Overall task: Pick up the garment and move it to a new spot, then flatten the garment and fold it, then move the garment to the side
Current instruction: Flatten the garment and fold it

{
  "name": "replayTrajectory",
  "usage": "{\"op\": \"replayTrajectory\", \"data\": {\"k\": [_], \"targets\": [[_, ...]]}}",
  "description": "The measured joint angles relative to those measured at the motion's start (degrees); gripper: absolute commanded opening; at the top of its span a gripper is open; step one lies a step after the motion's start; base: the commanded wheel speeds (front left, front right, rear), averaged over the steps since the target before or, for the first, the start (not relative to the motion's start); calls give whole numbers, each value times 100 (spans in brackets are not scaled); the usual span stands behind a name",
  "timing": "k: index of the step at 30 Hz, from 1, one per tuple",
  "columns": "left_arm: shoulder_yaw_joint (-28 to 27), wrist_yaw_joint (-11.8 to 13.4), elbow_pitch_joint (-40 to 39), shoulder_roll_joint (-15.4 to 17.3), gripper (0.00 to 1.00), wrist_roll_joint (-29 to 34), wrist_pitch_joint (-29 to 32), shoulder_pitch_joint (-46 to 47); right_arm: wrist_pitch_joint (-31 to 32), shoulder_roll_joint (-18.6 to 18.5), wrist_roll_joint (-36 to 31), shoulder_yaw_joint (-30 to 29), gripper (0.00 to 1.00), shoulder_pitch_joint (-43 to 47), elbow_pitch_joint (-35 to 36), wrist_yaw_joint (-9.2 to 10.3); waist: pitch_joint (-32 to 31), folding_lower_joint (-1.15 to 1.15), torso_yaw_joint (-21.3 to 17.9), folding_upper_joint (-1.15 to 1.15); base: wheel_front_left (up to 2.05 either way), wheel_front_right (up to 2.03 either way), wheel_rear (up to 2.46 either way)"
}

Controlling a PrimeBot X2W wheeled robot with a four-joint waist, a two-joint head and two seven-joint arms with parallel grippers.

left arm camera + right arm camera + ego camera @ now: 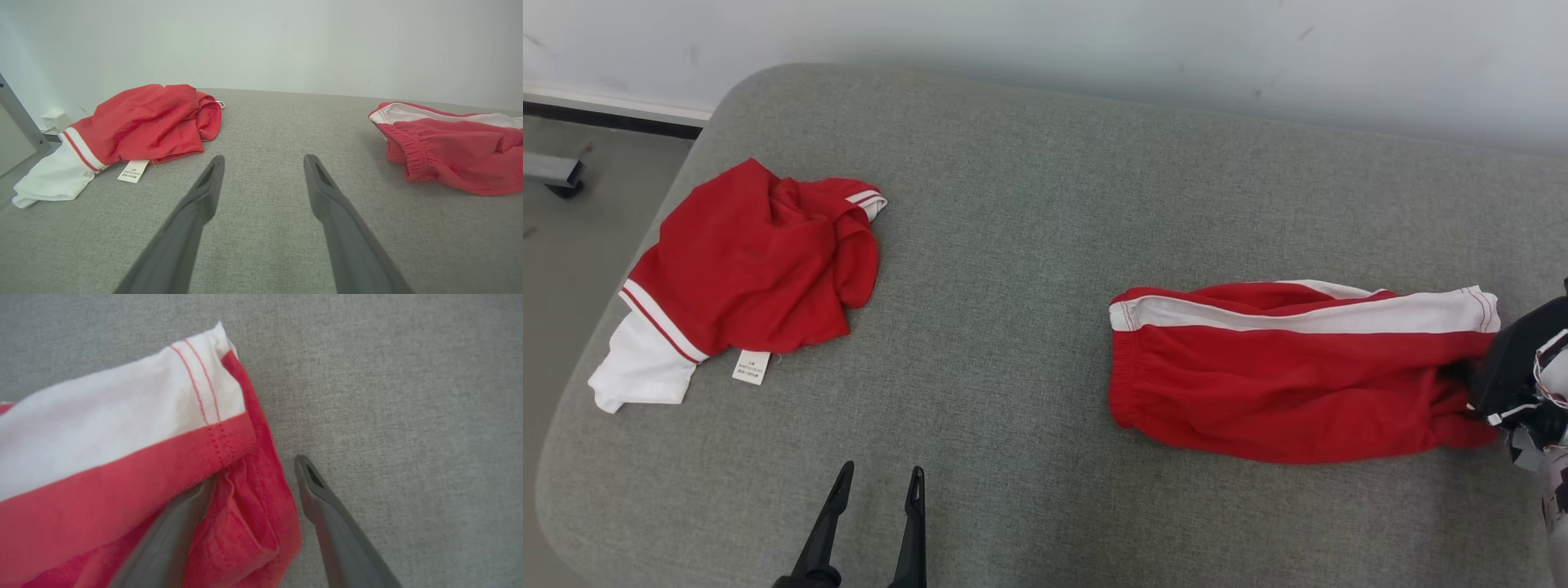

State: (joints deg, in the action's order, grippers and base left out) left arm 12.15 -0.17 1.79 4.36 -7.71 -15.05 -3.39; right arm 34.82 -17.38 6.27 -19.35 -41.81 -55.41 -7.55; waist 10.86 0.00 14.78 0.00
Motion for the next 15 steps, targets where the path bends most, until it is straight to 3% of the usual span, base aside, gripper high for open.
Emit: {"op": "replayTrajectory", "data": {"k": [4,5,6,7,8,15], "targets": [[-22,-44,25,-37,100,26,0,1,254,108,-175,-153,100,-8,91,0,14,0,-5,0,0,0,0],[-30,-65,31,-46,100,32,0,1,314,126,-197,-163,88,-7,119,0,16,-1,-13,-1,0,0,0],[-30,-65,31,-46,100,32,0,1,314,126,-197,-163,47,-7,119,0,16,-1,-13,-1,0,0,0],[-42,-85,51,-58,100,59,0,7,391,186,-248,-168,13,17,203,0,17,0,-35,0,0,0,0],[-42,-85,51,-58,100,59,0,7,391,186,-248,-168,0,17,203,0,17,0,-35,0,0,0,0],[-91,-134,116,-92,100,69,0,24,374,301,-439,-169,0,261,577,-3,-52,0,-109,0,0,0,0]]}}
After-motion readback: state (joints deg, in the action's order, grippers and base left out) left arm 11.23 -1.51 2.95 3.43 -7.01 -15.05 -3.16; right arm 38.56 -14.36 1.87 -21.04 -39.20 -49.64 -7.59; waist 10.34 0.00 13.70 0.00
